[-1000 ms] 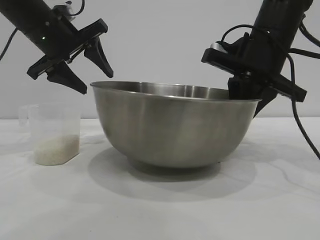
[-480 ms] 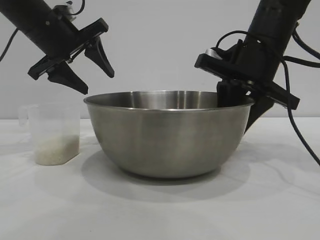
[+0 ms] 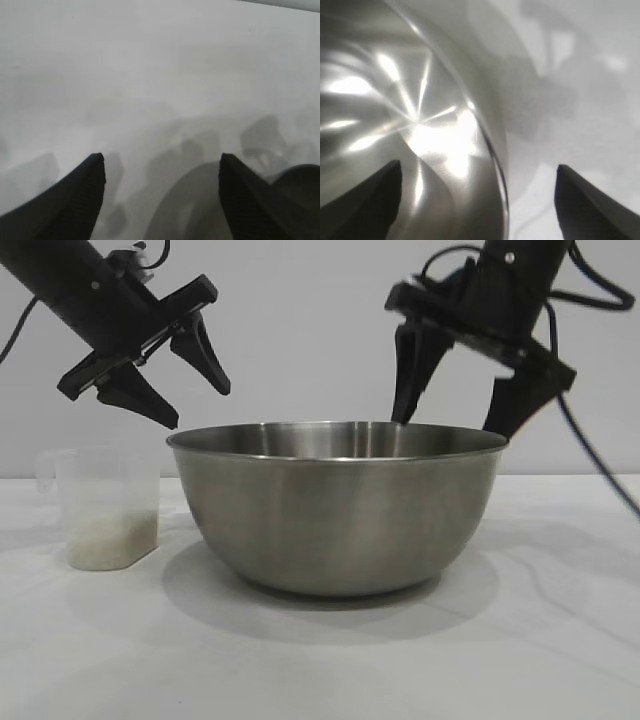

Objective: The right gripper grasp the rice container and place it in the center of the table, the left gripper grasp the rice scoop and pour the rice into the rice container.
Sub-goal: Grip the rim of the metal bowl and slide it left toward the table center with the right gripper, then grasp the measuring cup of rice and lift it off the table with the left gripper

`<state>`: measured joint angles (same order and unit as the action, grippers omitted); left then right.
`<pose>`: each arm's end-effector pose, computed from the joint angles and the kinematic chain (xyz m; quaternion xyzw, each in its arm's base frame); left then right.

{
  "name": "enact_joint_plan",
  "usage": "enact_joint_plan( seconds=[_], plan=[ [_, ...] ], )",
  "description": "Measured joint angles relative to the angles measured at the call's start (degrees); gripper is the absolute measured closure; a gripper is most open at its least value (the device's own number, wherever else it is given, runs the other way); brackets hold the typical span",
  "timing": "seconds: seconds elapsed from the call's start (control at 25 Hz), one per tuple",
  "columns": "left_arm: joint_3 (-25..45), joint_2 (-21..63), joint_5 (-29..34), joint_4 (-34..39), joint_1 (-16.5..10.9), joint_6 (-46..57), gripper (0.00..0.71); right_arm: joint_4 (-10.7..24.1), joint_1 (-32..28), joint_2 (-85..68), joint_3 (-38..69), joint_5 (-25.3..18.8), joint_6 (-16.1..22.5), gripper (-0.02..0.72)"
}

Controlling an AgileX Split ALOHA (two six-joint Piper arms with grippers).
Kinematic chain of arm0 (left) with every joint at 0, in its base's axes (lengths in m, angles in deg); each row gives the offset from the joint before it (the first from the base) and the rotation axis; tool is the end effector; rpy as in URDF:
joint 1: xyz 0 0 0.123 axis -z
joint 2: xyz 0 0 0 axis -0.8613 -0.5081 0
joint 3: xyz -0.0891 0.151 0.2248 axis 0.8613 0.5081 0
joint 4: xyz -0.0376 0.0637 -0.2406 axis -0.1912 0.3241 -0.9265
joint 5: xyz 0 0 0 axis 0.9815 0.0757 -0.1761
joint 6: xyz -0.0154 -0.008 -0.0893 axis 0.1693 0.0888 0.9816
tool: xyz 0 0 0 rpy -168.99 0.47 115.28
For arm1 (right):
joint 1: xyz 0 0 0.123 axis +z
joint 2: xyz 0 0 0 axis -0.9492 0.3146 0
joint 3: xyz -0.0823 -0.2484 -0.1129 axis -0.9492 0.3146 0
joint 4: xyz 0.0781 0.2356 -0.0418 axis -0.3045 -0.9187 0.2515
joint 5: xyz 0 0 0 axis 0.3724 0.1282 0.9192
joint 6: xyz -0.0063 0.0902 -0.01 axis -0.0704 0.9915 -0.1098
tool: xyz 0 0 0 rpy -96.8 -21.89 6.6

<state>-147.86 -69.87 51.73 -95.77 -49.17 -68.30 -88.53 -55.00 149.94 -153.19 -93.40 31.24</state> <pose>0.4145 -0.1151 0.1842 0.0271 0.9055 -0.2869 0.3114 0.4093 0.1482 0.2378 -0.2156 0.9633 0.1428 0.0714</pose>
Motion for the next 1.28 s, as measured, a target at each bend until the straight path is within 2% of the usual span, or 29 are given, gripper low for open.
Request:
enact_joint_plan(
  seconds=[0.08,0.2,0.6,0.76,0.92,1.28],
  plan=[
    [0.0,0.0,-0.1,0.0,0.0,0.0,0.233,3.0,-0.5,-0.6,-0.1,-0.4,0.1,0.162],
    [0.0,0.0,-0.2,0.0,0.0,0.0,0.233,5.0,-2.7,-1.5,-0.3,-0.6,0.8,0.162],
    [0.0,0.0,-0.2,0.0,0.0,0.0,0.233,6.1,-14.4,-8.7,-0.3,-0.9,2.6,0.162],
    [0.0,0.0,-0.2,0.0,0.0,0.0,0.233,6.5,-16.8,-14.8,0.2,-1.1,2.8,0.162],
    [0.0,0.0,-0.2,0.0,0.0,0.0,0.233,7.7,-17.1,-23.1,5.2,-1.3,2.8,0.162],
    [0.0,0.0,-0.2,0.0,0.0,0.0,0.233,7.8,-17.1,-45.7,22.7,-1.9,2.8,0.162]
  ],
)
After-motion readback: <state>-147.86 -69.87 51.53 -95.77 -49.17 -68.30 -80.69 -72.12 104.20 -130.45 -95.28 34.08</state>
